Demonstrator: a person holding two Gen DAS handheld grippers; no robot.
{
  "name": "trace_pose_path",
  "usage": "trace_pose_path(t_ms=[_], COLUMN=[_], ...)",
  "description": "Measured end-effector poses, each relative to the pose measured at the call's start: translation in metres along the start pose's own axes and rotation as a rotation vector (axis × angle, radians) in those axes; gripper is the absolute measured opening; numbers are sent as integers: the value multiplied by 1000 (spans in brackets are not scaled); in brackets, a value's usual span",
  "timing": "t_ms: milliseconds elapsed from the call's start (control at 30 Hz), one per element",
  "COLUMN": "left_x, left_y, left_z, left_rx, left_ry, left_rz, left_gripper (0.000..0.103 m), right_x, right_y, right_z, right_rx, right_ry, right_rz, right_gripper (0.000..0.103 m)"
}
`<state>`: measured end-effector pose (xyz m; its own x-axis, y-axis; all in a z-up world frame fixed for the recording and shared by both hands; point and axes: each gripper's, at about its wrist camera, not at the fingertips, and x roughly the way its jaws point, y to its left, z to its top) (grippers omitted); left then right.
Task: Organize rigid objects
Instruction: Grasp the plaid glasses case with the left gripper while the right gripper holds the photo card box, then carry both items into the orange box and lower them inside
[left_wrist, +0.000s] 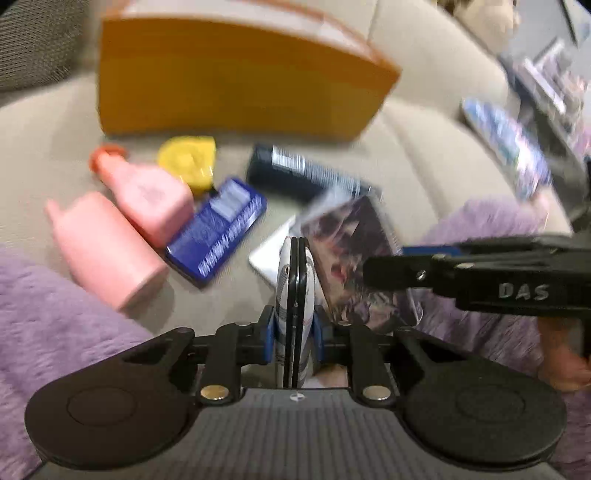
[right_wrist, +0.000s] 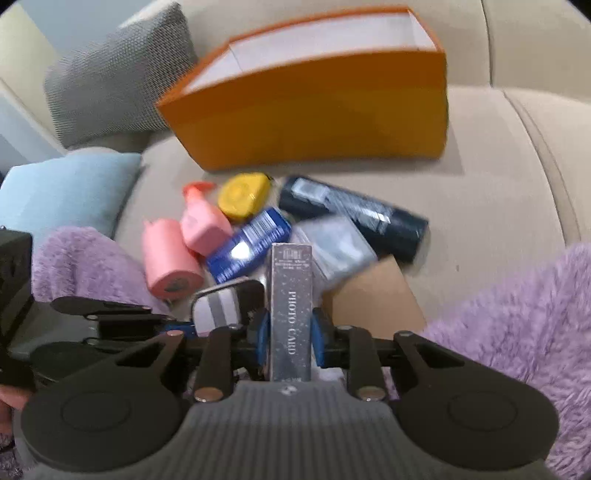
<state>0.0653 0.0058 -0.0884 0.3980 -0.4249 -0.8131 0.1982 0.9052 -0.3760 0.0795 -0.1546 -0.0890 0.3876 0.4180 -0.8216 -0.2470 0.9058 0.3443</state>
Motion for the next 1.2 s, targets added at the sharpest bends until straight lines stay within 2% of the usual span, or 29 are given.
trace_pose_path(t_ms=[67,200,333,533,633,700,767,900,1067,1200], left_x=[-11,-34,-62,-100,-107,-100,-88,-40,19,54], left_y=[4,8,16,17,18,22,31,54,74,83], left_z=[1,13,35,94,132,158,181,211,226,234], left_rx=[-20,-39,-49,2,24,45,25,7,-2,5], left_ry=[-38,-115,-195,-307,-356,-387,-359,-262,-130,-38], left_rz=[-12,13,-1,-27,-29,-23,-28,6,9,55], left_gripper=[22,22,22,22,22,22,22,22,22,22], right_x=[-4,-14,-27,-58,-65,-62,-52,-10,48,82], right_y=[3,7,12,27,33,37,37,26,9,-3], right_z=[5,18,42,102,141,166,190,227,246,252], right_rx=[-23,-52,-67,-156,-183,-195,-192,-158,-139,-118], right_ry=[-23,-55,-107,-240,-308,-343,-354,-298,-190,-109], right_rz=[-11,-20,-22,-21,-12,-34,-70,-114,-155,-153], right_gripper=[24,24,24,24,24,24,24,24,23,23])
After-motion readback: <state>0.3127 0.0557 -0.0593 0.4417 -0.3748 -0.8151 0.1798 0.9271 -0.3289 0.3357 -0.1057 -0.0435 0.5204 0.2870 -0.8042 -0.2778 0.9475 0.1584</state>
